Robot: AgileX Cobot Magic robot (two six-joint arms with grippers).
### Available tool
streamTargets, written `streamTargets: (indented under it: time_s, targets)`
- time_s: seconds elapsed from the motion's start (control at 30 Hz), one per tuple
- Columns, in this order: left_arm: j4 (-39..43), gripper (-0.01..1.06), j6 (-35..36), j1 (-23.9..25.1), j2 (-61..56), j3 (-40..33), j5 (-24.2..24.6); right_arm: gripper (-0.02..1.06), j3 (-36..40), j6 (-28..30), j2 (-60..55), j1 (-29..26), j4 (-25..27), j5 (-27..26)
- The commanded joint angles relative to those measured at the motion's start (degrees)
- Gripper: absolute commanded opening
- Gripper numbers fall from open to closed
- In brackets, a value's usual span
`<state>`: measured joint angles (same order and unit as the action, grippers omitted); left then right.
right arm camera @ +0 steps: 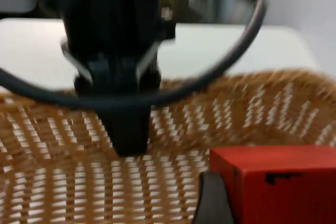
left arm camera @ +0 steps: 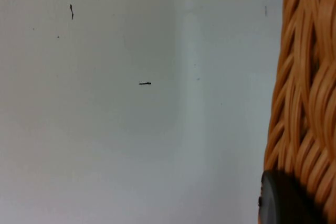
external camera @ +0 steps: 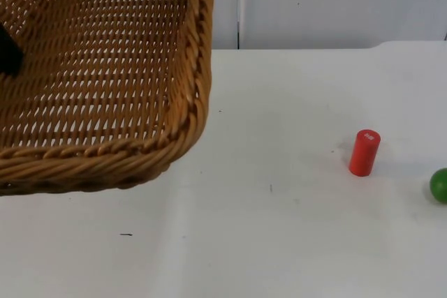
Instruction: Pick up the basket with the left hand and place the object to the left of the red cylinder into the basket with the right hand.
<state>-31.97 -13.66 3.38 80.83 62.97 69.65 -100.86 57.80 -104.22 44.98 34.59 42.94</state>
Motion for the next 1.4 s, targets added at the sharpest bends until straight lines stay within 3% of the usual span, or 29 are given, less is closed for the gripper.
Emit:
streamTargets:
  time_s: [0.0, 0.57, 1.23, 1.3, 1.37]
  targets:
    - [-1.46, 0.0, -0.17, -0.02, -0.17, 0.06, 0.31, 0.0, -0.22, -0.36, -1.6, 0.4, 1.53, -1.03]
    - [-1.68, 0.0, -0.17, -0.02, -0.17, 0.06, 0.31, 0.0, -0.22, -0.36, -8.84, 0.4, 1.78, -4.71]
    - [-1.68, 0.0, -0.17, -0.02, -0.17, 0.06, 0.31, 0.0, -0.22, -0.36, -9.51, 0.4, 2.15, -4.72]
    - [-1.68, 0.0, -0.17, -0.02, -0.17, 0.06, 0.31, 0.05, -0.22, -0.36, -9.51, 0.4, 2.15, -4.72]
    - [-1.68, 0.0, -0.17, -0.02, -0.17, 0.06, 0.31, 0.17, -0.22, -0.36, -9.51, 0.4, 2.15, -4.72]
